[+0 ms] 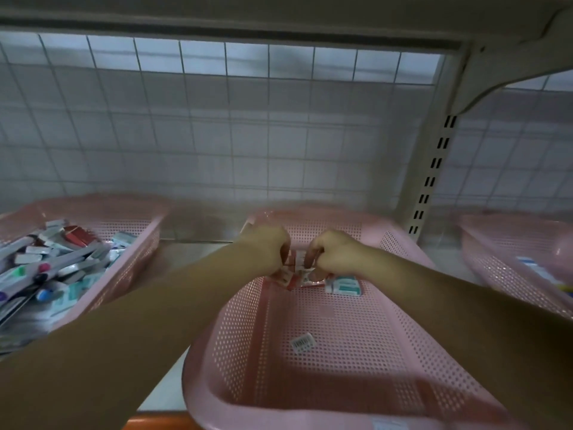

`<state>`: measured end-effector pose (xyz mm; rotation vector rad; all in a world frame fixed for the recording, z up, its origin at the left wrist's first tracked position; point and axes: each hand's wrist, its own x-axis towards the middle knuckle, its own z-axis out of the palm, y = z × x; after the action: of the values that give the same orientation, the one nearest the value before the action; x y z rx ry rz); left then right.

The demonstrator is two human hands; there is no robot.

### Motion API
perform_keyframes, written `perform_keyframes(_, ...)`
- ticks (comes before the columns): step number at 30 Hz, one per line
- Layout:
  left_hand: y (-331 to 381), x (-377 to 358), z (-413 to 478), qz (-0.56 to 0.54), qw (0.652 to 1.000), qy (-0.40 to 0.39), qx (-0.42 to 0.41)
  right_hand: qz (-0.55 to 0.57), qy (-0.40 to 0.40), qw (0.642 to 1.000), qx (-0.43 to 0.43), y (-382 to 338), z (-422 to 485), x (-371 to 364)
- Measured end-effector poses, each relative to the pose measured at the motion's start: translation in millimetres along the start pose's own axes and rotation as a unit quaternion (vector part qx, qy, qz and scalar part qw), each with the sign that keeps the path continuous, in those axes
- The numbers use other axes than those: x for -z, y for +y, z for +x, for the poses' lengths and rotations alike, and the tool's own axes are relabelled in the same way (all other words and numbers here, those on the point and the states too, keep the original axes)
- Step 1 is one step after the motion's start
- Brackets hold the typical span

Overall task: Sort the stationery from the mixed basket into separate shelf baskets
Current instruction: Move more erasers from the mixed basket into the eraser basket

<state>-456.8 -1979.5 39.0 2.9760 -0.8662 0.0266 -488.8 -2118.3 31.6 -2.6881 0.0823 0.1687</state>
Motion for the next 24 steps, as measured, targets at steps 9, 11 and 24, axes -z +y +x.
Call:
perform_keyframes(9,10,-5,-5,0.195,0.979,-0.053,-0.033,-0.008,0.010,1.000,0.007,1,4,-10)
perform_keyframes(11,12,-5,-8,0.208,0.976,-0.050,-0.036,-0.020,0.011,1.000,0.016,1,2,-10)
perform_keyframes(24,16,-11,-8,0.239,0.966,-0.050,-0.081,-0.091,0.014,0.992,0.089,6,-5,-14)
